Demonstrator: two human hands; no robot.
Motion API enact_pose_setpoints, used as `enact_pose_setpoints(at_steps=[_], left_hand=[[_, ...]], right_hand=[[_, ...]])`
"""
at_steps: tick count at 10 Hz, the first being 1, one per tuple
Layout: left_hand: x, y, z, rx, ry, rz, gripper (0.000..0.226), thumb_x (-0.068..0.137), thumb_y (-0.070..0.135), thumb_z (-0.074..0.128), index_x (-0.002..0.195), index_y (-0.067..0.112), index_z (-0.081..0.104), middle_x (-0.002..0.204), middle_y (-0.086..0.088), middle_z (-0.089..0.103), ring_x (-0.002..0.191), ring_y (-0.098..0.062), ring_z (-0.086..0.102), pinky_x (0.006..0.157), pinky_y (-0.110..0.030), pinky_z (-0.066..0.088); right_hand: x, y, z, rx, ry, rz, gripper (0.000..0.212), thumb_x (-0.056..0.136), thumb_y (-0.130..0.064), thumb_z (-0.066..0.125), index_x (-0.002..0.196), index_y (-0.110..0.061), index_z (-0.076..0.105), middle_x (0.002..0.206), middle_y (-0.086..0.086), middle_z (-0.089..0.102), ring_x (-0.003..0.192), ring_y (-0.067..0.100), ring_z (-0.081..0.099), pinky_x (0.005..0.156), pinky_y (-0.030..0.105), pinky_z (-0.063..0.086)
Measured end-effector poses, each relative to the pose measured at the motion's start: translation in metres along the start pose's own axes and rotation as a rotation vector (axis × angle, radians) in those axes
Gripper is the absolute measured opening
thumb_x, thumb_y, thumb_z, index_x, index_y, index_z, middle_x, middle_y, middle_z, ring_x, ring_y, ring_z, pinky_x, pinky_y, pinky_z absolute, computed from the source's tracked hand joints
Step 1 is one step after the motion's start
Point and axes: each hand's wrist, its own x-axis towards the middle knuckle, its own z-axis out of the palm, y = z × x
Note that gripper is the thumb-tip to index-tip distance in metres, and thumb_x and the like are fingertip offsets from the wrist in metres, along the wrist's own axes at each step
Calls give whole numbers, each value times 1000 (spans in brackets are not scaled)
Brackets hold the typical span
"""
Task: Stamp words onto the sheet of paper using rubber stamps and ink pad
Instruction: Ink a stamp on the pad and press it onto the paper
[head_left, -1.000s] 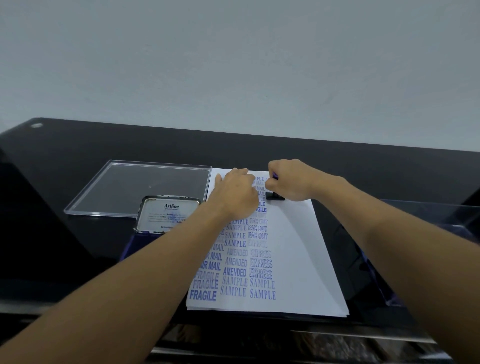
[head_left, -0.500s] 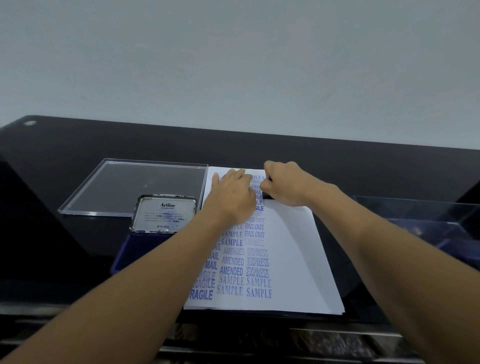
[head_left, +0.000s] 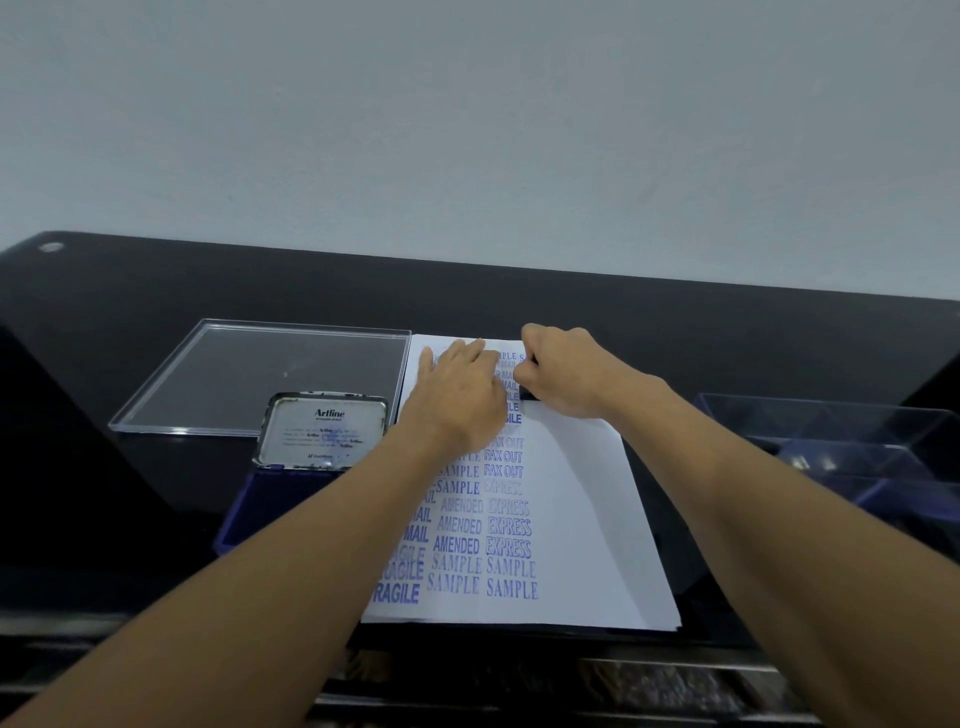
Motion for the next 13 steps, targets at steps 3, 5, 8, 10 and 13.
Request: enact_pose_setpoints(at_steps=[3,5,8,10,13], left_hand=[[0,0,0,7,-3,3,49,105,28,26,151,15,33,162,-5,24,150,-21,15,123,-51,2],[1,0,0,0,-2,2,48,105,28,26,151,15,33,162,-5,24,150,-21,15,123,-51,2],[-2,2,-3,-4,0,4,46,104,26,27,147,14,38,159,-4,29,148,-20,19,122,-51,3],[-1,1,-2,-1,-9,1,48,105,28,27,150,15,35,161,-4,25,150,-20,16,123,-51,2],[-1,1,-1,3,-9,2,49,105,28,26,151,15,33,162,-5,24,150,-21,14,123,-51,3]], right_hand=[[3,1,0,0,-4,3,25,98,-23,46,77,-20,34,80,4,49,63,17,39,55,30,31],[1,-1,0,15,3,4,26,99,-21,46,76,-20,33,78,4,48,63,15,37,54,29,30],[-7,-2,6,66,32,14,26,99,-22,47,77,-20,32,83,9,58,65,20,47,53,31,36],[-5,-4,2,49,37,18,27,99,-21,46,76,-21,32,78,3,52,62,15,42,52,27,31],[-4,-6,-1,57,28,43,26,98,-17,45,75,-18,32,75,3,45,61,16,35,53,29,28]])
